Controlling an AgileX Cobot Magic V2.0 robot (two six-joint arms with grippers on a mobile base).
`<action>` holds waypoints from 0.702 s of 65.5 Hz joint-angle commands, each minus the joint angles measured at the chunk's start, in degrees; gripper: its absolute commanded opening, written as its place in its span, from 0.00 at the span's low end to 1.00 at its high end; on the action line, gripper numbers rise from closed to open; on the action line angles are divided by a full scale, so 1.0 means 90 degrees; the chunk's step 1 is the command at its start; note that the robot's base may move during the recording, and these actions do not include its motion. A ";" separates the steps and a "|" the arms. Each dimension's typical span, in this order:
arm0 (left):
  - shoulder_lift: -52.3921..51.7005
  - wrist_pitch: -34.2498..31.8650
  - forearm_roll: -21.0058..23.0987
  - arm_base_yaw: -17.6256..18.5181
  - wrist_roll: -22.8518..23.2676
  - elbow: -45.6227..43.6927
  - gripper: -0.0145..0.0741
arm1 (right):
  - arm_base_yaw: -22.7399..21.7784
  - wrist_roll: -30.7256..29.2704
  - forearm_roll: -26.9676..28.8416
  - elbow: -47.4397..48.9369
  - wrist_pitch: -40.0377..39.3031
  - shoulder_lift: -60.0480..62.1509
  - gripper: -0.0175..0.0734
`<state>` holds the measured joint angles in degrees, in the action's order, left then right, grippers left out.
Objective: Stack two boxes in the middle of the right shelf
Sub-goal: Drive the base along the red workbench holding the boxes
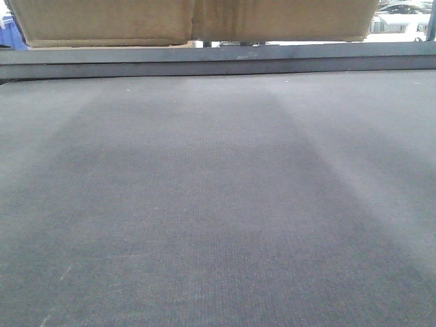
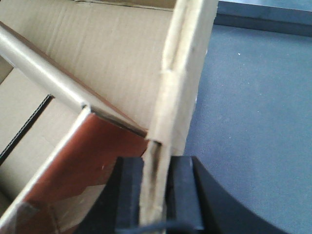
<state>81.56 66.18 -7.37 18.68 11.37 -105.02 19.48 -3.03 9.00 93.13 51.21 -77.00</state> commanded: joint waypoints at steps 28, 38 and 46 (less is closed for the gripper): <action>-0.0054 -0.0338 -0.0088 -0.0033 -0.0024 -0.0108 0.04 | -0.0047 -0.0057 -0.0051 0.0062 -0.0269 0.0067 0.02; -0.0054 -0.0338 -0.0088 -0.0033 -0.0024 -0.0108 0.04 | -0.0047 -0.0057 -0.0051 0.0062 -0.0269 0.0067 0.02; -0.0054 -0.0338 -0.0088 -0.0033 -0.0024 -0.0108 0.04 | -0.0047 -0.0057 -0.0051 0.0062 -0.0271 0.0067 0.02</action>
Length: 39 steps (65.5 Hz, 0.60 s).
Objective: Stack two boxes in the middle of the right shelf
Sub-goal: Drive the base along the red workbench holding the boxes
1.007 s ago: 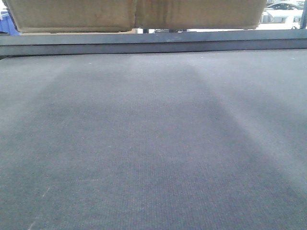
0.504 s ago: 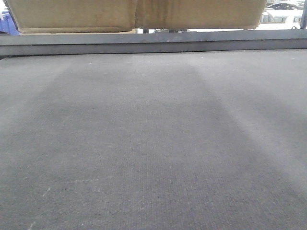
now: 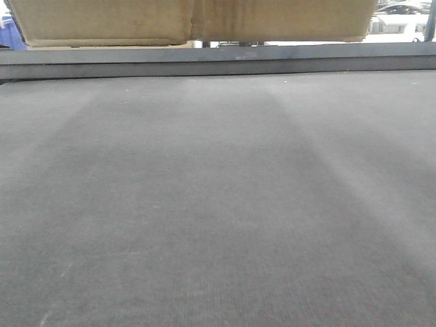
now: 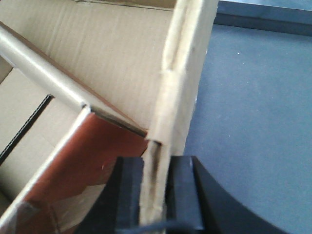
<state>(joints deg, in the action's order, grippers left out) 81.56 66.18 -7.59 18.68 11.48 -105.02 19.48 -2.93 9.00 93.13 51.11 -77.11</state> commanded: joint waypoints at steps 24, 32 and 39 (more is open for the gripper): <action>-0.0054 -0.0338 -0.0063 -0.0033 -0.0036 -0.0108 0.04 | -0.0047 -0.0069 -0.0040 0.0062 -0.0352 0.0057 0.02; -0.0054 -0.0338 -0.0063 -0.0033 -0.0036 -0.0108 0.04 | -0.0047 -0.0069 -0.0040 0.0062 -0.0352 0.0057 0.02; -0.0054 -0.0338 -0.0063 -0.0033 -0.0036 -0.0108 0.04 | -0.0047 -0.0069 -0.0040 0.0062 -0.0379 0.0057 0.02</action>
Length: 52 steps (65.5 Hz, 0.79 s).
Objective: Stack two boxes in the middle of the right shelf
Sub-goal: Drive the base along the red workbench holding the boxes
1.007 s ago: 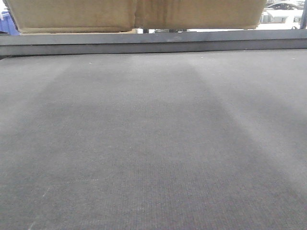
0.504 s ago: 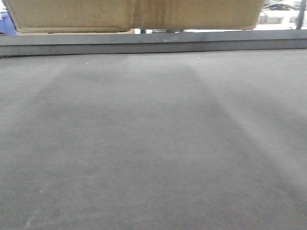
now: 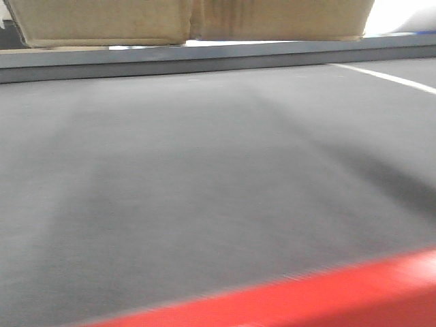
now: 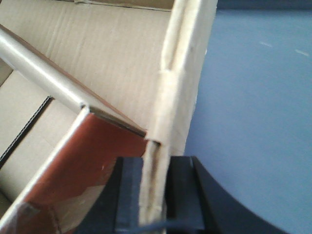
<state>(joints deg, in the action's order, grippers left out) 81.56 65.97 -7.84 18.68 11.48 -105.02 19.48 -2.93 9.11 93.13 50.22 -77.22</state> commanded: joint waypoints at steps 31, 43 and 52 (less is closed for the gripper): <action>-0.0054 -0.0314 -0.0035 -0.0033 -0.0036 -0.0108 0.04 | -0.0047 -0.0069 -0.0053 0.0062 -0.0295 0.0070 0.02; -0.0054 -0.0314 -0.0035 -0.0033 -0.0036 -0.0108 0.04 | -0.0047 -0.0069 -0.0053 0.0062 -0.0295 0.0070 0.02; -0.0054 -0.0314 -0.0047 -0.0033 -0.0036 -0.0108 0.04 | -0.0047 -0.0069 -0.0053 0.0062 -0.0295 0.0070 0.02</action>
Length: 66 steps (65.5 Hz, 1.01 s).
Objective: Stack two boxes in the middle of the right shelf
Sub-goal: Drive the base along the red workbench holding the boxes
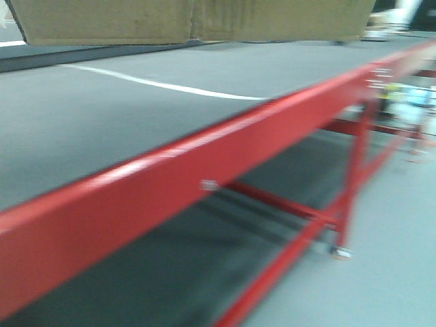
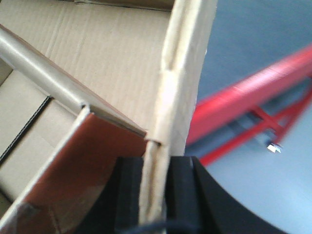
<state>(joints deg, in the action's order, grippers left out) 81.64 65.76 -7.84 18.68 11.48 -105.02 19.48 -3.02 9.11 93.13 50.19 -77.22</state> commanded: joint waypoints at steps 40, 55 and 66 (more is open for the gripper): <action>-0.0064 -0.0291 -0.0047 -0.0033 -0.0036 -0.0108 0.04 | -0.0047 -0.0058 -0.0053 0.0062 -0.0291 0.0070 0.02; -0.0064 -0.0291 -0.0047 -0.0033 -0.0036 -0.0108 0.04 | -0.0047 -0.0058 -0.0053 0.0062 -0.0291 0.0070 0.02; -0.0064 -0.0291 -0.0047 -0.0033 -0.0036 -0.0108 0.04 | -0.0047 -0.0058 -0.0053 0.0062 -0.0291 0.0070 0.02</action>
<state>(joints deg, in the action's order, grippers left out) 81.64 65.69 -7.84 18.68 11.48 -105.02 19.48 -3.02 9.11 93.13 50.19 -77.22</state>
